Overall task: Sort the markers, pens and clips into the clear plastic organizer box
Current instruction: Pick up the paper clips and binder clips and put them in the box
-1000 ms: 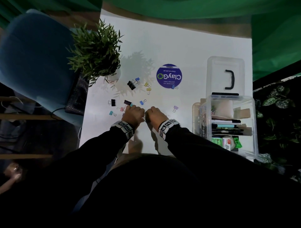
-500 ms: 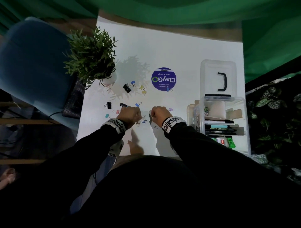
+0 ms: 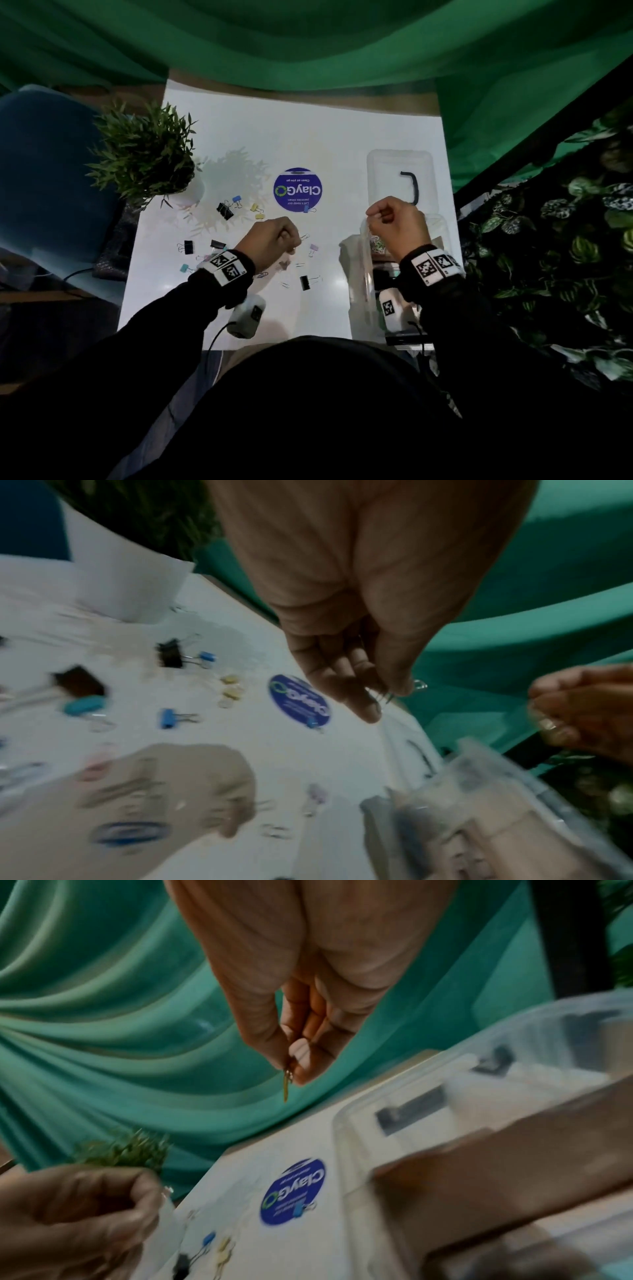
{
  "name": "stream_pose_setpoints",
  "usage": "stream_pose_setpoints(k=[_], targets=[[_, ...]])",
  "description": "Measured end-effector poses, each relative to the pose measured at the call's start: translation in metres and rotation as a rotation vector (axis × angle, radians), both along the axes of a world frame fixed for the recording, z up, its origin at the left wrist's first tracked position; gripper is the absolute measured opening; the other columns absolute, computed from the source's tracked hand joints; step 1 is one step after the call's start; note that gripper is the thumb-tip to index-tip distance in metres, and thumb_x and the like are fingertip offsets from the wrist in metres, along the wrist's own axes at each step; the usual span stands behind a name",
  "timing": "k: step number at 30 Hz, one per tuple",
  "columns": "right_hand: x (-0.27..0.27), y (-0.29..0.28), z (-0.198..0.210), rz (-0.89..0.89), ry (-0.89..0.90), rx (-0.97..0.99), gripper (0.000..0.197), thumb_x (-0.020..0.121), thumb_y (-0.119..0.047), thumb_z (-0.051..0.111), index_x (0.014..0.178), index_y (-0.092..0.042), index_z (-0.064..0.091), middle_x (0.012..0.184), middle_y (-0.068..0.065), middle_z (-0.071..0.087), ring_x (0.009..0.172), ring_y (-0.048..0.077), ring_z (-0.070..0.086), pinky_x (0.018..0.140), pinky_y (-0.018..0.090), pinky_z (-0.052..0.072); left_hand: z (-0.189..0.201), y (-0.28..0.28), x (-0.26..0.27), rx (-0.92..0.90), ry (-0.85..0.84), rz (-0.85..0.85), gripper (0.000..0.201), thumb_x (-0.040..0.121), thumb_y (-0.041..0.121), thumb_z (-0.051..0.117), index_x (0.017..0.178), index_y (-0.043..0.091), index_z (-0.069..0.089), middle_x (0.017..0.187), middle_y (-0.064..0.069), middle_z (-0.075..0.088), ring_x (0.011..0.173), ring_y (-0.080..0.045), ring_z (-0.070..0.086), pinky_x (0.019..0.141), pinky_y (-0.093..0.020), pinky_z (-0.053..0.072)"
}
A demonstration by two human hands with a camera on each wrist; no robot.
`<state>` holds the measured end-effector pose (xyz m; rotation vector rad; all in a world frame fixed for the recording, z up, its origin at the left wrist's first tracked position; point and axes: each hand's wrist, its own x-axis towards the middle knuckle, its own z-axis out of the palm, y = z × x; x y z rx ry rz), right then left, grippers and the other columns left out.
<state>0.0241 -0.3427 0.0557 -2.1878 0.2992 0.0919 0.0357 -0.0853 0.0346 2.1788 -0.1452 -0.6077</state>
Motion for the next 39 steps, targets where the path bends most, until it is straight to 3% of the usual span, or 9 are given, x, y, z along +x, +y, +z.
stream_pose_setpoints(k=[6, 11, 13, 17, 21, 26, 30, 34, 39], targets=[[-0.007, -0.034, -0.009, -0.034, 0.030, -0.128, 0.008, 0.082, -0.006, 0.065, 0.086, -0.012, 0.068, 0.079, -0.001, 0.067, 0.073, 0.014, 0.063, 0.072, 0.022, 0.052, 0.021, -0.112, 0.008, -0.141, -0.063, -0.100, 0.006, 0.087, 0.014, 0.064, 0.084, 0.010, 0.062, 0.072, -0.002, 0.067, 0.067, -0.012, 0.066, 0.058, -0.016, 0.048], [-0.008, -0.048, -0.024, 0.082, 0.162, -0.297, 0.021, 0.086, 0.000, 0.056, 0.098, -0.010, 0.070, 0.097, 0.006, 0.072, 0.092, 0.022, 0.066, 0.088, 0.032, 0.053, -0.003, -0.169, 0.006, 0.138, -0.148, -0.200, 0.009, 0.086, 0.017, 0.058, 0.084, 0.016, 0.066, 0.087, -0.002, 0.070, 0.083, -0.021, 0.064, 0.070, -0.028, 0.047], [-0.009, -0.050, -0.020, 0.110, 0.140, -0.328, 0.028, 0.087, 0.002, 0.053, 0.106, -0.010, 0.069, 0.103, 0.007, 0.071, 0.098, 0.023, 0.065, 0.089, 0.029, 0.051, -0.006, -0.169, 0.004, 0.179, -0.177, -0.232, 0.013, 0.088, 0.017, 0.056, 0.089, 0.017, 0.069, 0.094, -0.003, 0.070, 0.087, -0.021, 0.064, 0.073, -0.030, 0.046], [-0.007, -0.031, -0.011, 0.167, 0.036, -0.310, 0.027, 0.089, 0.001, 0.053, 0.110, -0.009, 0.066, 0.109, 0.010, 0.066, 0.101, 0.022, 0.063, 0.090, 0.023, 0.047, -0.011, -0.126, 0.002, 0.069, -0.249, -0.076, 0.013, 0.089, 0.018, 0.058, 0.093, 0.018, 0.070, 0.095, 0.000, 0.071, 0.085, -0.016, 0.062, 0.077, -0.027, 0.046], [-0.003, 0.021, -0.016, 0.306, 0.022, -0.237, 0.027, 0.090, -0.001, 0.052, 0.112, -0.011, 0.065, 0.112, 0.010, 0.062, 0.100, 0.021, 0.062, 0.088, 0.023, 0.045, -0.046, -0.037, 0.004, 0.252, -0.146, 0.047, 0.013, 0.087, 0.014, 0.060, 0.098, 0.015, 0.067, 0.099, -0.006, 0.066, 0.088, -0.021, 0.061, 0.078, -0.028, 0.046], [-0.007, 0.102, -0.052, 0.554, 0.226, -0.330, 0.025, 0.090, -0.008, 0.054, 0.114, -0.010, 0.060, 0.115, 0.011, 0.058, 0.107, 0.027, 0.057, 0.090, 0.033, 0.046, -0.089, 0.055, -0.015, 0.570, 0.083, -0.040, 0.042, 0.079, 0.021, 0.074, 0.114, 0.013, 0.054, 0.116, -0.013, 0.050, 0.103, -0.031, 0.056, 0.085, -0.038, 0.047], [-0.009, 0.134, -0.087, 0.622, 0.411, -0.452, 0.032, 0.088, -0.003, 0.054, 0.120, -0.004, 0.053, 0.124, 0.018, 0.050, 0.113, 0.035, 0.053, 0.089, 0.038, 0.045, -0.107, 0.070, -0.026, 0.578, 0.059, -0.106, 0.056, 0.077, 0.025, 0.076, 0.123, 0.012, 0.047, 0.121, -0.014, 0.045, 0.112, -0.033, 0.049, 0.090, -0.041, 0.045], [-0.008, 0.147, -0.109, 0.659, 0.438, -0.560, 0.040, 0.086, 0.005, 0.053, 0.126, 0.004, 0.047, 0.132, 0.024, 0.043, 0.122, 0.036, 0.049, 0.089, 0.041, 0.047, -0.115, 0.066, -0.023, 0.483, -0.037, -0.117, 0.041, 0.081, 0.013, 0.071, 0.116, 0.005, 0.051, 0.118, -0.020, 0.048, 0.103, -0.037, 0.052, 0.084, -0.038, 0.041], [-0.013, 0.159, -0.115, 0.705, 0.449, -0.571, 0.037, 0.085, 0.008, 0.048, 0.121, 0.003, 0.051, 0.122, 0.021, 0.049, 0.110, 0.036, 0.056, 0.085, 0.038, 0.045, -0.124, 0.070, -0.019, 0.459, -0.036, -0.215, 0.015, 0.089, 0.007, 0.057, 0.103, 0.002, 0.055, 0.104, -0.021, 0.053, 0.090, -0.038, 0.056, 0.075, -0.042, 0.043]])
